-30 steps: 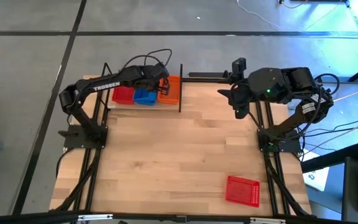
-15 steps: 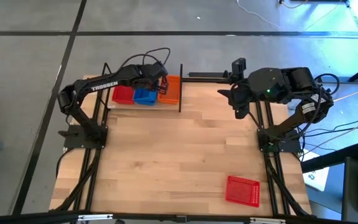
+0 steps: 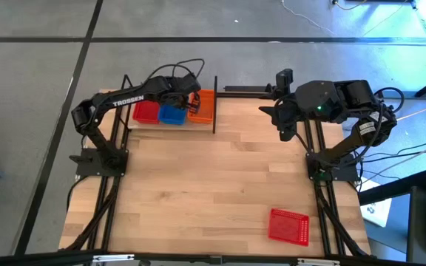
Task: Stack baskets on shelf by color
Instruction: Stack the red bin on the red bins on the shelf
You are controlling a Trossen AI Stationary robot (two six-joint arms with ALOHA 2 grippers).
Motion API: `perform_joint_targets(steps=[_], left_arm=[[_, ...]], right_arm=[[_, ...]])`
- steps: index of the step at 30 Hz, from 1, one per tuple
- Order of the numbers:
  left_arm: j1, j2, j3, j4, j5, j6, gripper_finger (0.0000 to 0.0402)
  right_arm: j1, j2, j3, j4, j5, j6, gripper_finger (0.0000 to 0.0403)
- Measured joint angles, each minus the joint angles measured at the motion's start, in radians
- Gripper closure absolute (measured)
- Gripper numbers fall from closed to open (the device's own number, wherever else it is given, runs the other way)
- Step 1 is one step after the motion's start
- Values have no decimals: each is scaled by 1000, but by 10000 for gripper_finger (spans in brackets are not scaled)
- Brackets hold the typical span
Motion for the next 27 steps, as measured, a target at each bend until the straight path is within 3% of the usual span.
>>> perform_joint_targets(steps=[3,6,10,11,12,15,16,20,24,27], left_arm=[[-9,-16,48,4,8,50,401],[-38,-48,138,-16,72,179,401],[-108,-75,238,-90,199,339,401],[-132,-83,256,-97,221,359,401],[-157,-93,268,-99,240,376,402],[-234,-123,274,-120,269,392,402],[-261,-129,274,-122,271,392,401],[-373,-150,274,-150,269,391,401],[-488,-160,274,-167,270,375,401],[-561,-160,274,-173,266,345,401]], right_arm=[[0,0,0,-1,2,31,251],[-4,-3,0,-29,0,190,251],[-10,-3,-1,-255,28,393,251],[-12,-4,-18,-241,5,450,251],[-14,-18,-44,-214,-63,491,251],[-10,-41,-81,-233,-415,540,251],[-3,-53,-101,-227,-474,600,251],[42,-116,-248,-233,-517,749,251],[112,-188,-430,-234,-672,898,251],[191,-210,-559,-235,-696,988,251]])
